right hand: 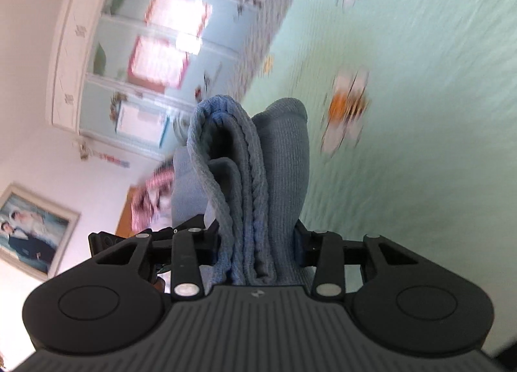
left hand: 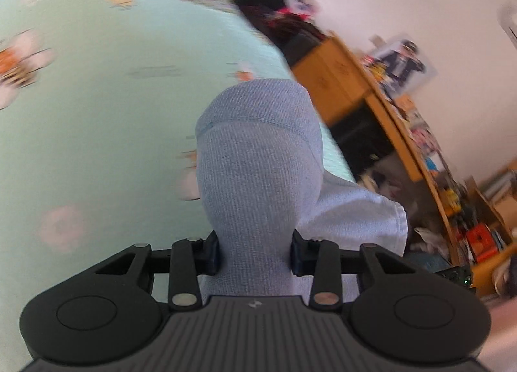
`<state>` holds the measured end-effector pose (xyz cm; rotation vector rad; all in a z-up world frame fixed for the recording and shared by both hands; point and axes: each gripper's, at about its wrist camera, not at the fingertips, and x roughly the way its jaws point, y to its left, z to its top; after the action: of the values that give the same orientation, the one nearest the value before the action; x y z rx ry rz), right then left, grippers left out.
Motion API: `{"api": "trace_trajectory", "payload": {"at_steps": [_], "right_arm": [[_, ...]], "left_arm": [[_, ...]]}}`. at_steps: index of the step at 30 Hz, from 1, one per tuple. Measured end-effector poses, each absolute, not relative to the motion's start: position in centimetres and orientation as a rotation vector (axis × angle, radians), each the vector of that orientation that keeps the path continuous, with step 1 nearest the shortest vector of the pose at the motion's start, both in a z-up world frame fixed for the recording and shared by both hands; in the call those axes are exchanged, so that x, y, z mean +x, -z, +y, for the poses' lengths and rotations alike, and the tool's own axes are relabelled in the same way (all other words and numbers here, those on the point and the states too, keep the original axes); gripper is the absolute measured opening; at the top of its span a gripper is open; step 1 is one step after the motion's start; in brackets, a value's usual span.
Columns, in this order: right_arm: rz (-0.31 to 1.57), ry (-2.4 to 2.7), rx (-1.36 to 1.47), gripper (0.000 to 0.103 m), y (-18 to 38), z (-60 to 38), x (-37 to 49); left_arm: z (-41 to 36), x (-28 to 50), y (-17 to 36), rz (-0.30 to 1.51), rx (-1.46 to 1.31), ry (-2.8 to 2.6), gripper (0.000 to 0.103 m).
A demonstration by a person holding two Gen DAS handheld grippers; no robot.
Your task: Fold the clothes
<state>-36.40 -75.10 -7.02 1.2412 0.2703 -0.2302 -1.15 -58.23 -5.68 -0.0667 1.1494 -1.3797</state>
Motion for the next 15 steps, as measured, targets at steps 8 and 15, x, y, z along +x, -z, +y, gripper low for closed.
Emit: {"api": "trace_trajectory", "payload": {"at_steps": [8,15], "right_arm": [[0.112,0.373,1.203,0.042,4.7,-80.7,-48.1],[0.013,0.457,1.217,0.042,6.3,-86.8,-54.6]], "left_arm": [[-69.9,-11.2,5.1,1.167,0.038,1.505,0.041],[-79.9,-17.0,5.1,1.167,0.106,1.577,0.041]]}}
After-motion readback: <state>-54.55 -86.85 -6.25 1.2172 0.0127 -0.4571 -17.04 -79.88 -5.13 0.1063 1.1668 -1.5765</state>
